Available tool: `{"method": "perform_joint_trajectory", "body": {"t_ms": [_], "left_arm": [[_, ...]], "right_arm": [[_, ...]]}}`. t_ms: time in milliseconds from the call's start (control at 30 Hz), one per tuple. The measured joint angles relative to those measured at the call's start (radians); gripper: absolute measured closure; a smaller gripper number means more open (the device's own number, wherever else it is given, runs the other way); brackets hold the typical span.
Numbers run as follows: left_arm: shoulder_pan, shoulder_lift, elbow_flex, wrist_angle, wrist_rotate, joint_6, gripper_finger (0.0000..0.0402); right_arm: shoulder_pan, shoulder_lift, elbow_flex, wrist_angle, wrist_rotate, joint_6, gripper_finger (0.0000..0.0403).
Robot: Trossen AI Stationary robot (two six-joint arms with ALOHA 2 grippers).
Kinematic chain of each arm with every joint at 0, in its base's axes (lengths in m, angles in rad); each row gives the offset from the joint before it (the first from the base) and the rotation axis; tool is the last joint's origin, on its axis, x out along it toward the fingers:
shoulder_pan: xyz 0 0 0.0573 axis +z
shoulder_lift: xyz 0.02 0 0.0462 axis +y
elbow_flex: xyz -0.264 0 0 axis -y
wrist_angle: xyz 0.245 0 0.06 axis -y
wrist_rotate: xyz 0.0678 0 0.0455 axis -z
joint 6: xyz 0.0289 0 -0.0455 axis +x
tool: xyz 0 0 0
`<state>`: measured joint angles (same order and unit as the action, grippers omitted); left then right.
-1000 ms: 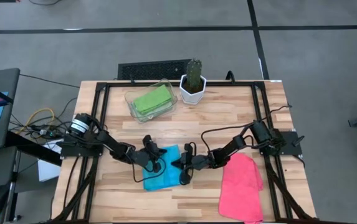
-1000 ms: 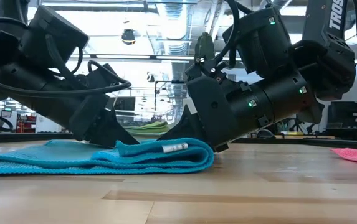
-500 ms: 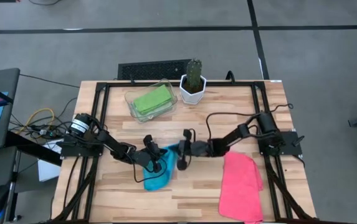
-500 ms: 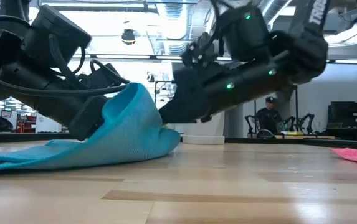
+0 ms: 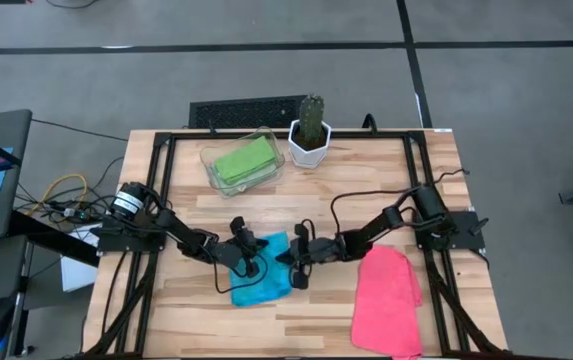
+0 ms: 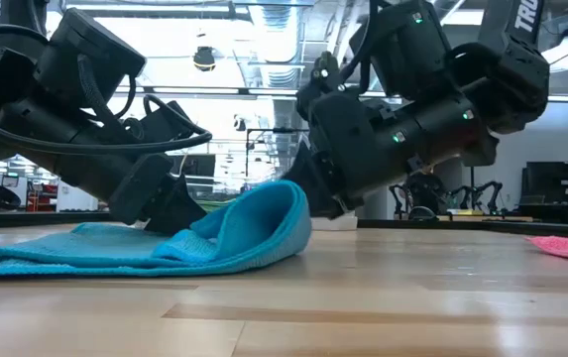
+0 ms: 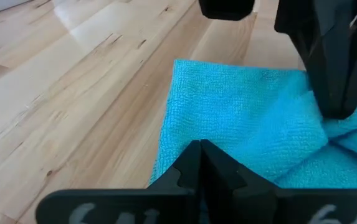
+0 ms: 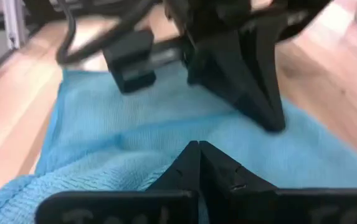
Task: Fold microfiber towels
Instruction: Fold the blue microfiber towel
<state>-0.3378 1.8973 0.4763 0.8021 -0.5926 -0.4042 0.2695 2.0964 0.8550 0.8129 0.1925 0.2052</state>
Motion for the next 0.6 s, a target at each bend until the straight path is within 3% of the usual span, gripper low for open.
{"method": "perform_joint_trajectory", "body": {"t_ms": [100, 300, 433, 600], "left_arm": [[0.000, 0.000, 0.000, -0.001, 0.002, 0.000, 0.0402], [0.000, 0.000, 0.000, 0.000, 0.002, 0.000, 0.0401], [0.000, 0.000, 0.000, 0.002, 0.002, 0.000, 0.0401], [0.000, 0.001, -0.001, 0.004, 0.003, 0.000, 0.0401]], "right_arm": [[0.005, -0.001, 0.000, -0.050, -0.006, 0.032, 0.0343], [0.039, -0.064, 0.008, 0.032, -0.058, 0.050, 0.0280], [0.098, -0.096, 0.027, -0.037, 0.022, 0.038, 0.0252], [0.152, -0.051, 0.067, -0.125, 0.098, 0.050, 0.0256]]}}
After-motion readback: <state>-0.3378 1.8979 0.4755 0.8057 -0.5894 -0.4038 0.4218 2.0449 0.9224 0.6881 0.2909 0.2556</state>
